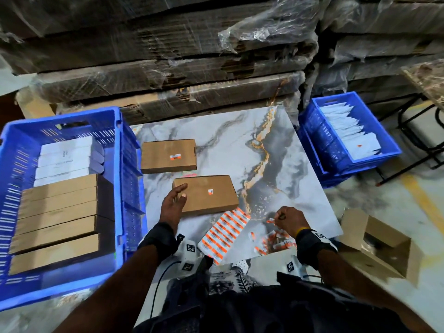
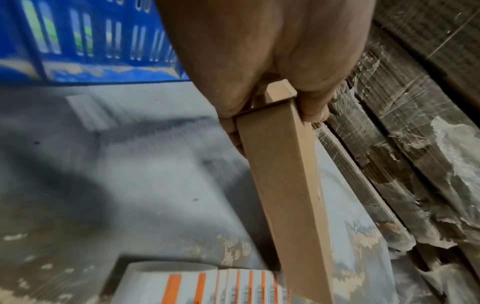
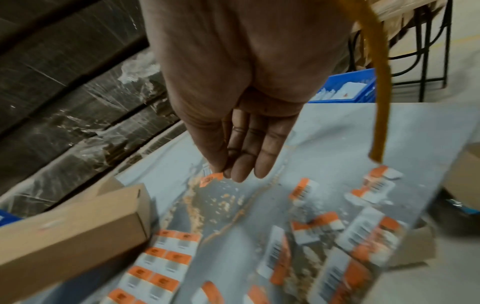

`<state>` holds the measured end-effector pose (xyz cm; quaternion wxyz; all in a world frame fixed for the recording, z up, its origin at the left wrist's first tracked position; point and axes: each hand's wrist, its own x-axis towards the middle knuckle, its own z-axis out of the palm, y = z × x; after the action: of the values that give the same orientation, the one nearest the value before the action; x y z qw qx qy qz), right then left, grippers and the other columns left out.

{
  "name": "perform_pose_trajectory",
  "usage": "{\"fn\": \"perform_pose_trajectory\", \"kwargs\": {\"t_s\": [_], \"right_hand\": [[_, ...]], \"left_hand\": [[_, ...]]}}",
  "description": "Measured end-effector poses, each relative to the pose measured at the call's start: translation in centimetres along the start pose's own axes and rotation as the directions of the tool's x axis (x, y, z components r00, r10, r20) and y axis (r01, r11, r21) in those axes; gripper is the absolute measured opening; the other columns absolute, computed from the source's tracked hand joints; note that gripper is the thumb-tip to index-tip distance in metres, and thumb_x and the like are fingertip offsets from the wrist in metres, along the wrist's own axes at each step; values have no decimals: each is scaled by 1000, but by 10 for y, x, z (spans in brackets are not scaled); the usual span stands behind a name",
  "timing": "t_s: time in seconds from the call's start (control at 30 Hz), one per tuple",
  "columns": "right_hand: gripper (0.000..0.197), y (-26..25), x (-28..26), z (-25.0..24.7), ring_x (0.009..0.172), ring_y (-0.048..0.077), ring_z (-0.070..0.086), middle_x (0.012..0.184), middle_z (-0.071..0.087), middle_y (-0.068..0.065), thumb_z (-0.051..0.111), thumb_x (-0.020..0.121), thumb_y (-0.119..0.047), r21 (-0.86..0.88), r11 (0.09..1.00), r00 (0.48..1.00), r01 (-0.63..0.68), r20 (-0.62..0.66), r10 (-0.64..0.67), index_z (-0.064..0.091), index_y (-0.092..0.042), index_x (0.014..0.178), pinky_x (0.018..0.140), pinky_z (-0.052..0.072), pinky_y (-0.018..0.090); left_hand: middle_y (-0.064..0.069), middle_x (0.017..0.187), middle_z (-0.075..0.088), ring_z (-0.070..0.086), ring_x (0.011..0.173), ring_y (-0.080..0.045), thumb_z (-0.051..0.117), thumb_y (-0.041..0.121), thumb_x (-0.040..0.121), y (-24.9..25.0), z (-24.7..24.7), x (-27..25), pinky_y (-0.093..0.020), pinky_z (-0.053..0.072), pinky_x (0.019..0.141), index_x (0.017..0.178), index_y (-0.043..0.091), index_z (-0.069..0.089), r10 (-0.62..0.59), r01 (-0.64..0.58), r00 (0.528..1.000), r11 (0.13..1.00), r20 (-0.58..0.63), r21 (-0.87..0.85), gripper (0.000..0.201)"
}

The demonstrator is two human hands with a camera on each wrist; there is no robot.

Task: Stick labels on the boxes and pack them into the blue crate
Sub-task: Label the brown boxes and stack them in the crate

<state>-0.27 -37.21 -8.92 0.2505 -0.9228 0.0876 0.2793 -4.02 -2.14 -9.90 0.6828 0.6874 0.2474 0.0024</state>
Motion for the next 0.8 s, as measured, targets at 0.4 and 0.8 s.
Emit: {"fn": "perform_pose_trajectory", "kwargs": {"t_s": [0.4,0.8], "right_hand": [[28,-2,35,37,74,17,64,79,65,-4,63,75,-2,-92,992,987,89,145,-75,59,-29,68,66,55,26],[15,-8,60,25,101,22,65,104,70,-1,72,77,-27,-325,944,971,65,241,16,70,-23,91,84,53,29]], "left_hand": [[-3,132,52,51,120,-25,53,6,96,-12,2,3,-40,45,103,125,27,59,-34,35,999,959,-11,280,36],[-3,130,49,48,117,-25,51,4,95,-26,1,11,-40,46,100,124,32,55,-95,119,992,920,-81,374,40]]}}
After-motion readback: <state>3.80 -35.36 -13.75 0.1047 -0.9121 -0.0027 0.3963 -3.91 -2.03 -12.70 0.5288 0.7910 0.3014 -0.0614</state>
